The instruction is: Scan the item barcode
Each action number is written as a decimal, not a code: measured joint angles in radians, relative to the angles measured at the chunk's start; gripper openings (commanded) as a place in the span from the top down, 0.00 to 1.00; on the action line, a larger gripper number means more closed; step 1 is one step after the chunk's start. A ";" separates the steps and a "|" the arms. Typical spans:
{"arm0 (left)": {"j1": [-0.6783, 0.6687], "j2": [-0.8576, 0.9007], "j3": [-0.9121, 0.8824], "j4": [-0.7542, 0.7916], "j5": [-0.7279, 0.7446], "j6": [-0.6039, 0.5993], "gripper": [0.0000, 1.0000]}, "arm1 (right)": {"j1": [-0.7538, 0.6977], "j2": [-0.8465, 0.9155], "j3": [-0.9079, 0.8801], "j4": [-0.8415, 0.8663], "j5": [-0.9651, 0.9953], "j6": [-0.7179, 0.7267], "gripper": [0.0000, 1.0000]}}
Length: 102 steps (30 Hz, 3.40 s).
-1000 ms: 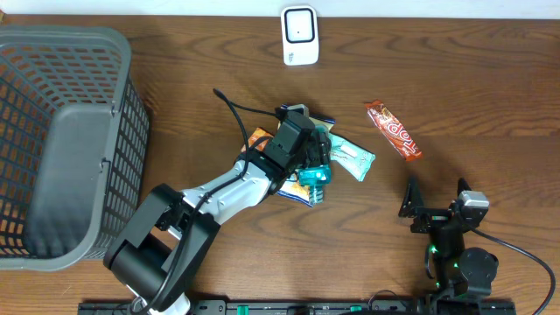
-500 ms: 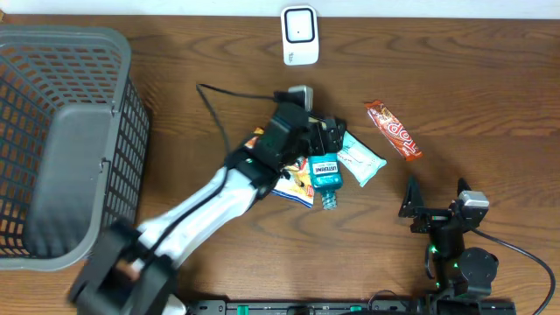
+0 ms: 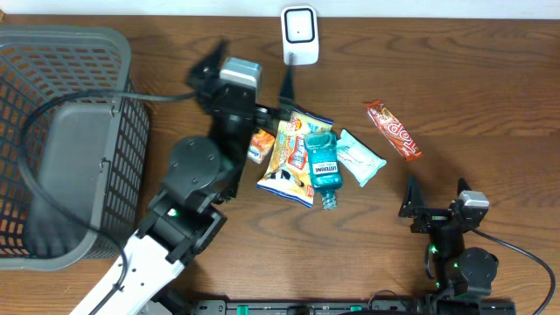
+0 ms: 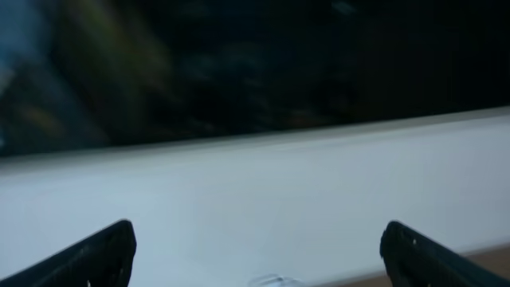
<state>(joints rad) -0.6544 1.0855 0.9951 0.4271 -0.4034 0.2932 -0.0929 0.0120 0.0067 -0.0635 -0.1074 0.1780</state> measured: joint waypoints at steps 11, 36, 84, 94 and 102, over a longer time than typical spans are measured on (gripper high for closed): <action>0.135 -0.003 0.000 -0.137 -0.124 0.388 0.02 | 0.000 0.000 0.000 0.000 0.000 0.000 0.01; 0.310 -0.482 -0.018 -0.425 0.297 0.257 0.02 | 0.000 0.000 0.000 0.000 0.000 0.000 0.01; 0.608 -1.072 -0.024 -0.548 0.524 0.122 0.02 | 0.000 0.000 0.000 0.000 0.008 0.009 0.01; 0.608 -1.071 -0.027 -0.555 0.525 0.122 0.02 | 0.000 0.030 0.000 0.016 -0.167 0.281 0.01; 0.619 -1.072 -0.027 -0.523 0.525 0.121 0.02 | 0.000 0.147 0.000 0.022 -0.484 0.349 0.01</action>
<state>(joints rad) -0.0353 0.0139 0.9680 -0.0959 0.1219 0.4145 -0.0929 0.1593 0.0063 -0.0418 -0.5915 0.5270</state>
